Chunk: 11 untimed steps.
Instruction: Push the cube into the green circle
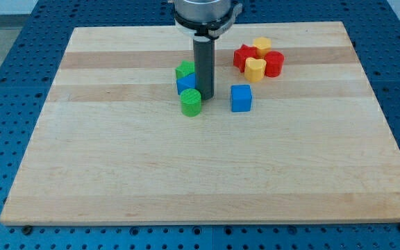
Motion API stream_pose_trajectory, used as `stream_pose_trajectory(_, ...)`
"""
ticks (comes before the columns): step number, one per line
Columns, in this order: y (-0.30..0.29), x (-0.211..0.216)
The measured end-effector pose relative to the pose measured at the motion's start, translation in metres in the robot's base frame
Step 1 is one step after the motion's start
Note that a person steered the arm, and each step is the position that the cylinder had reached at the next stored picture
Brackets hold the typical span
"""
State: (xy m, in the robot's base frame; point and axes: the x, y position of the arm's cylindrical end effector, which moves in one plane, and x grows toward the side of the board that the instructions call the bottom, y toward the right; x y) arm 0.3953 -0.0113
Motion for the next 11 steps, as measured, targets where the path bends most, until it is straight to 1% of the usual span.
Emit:
stream_pose_trajectory(4, 0.010, 0.003)
stream_pose_trajectory(5, 0.021, -0.001)
stream_pose_trajectory(6, 0.032, -0.017)
stream_pose_trajectory(8, 0.087, -0.023)
stream_pose_trajectory(9, 0.103, -0.018)
stream_pose_trajectory(11, 0.100, 0.020)
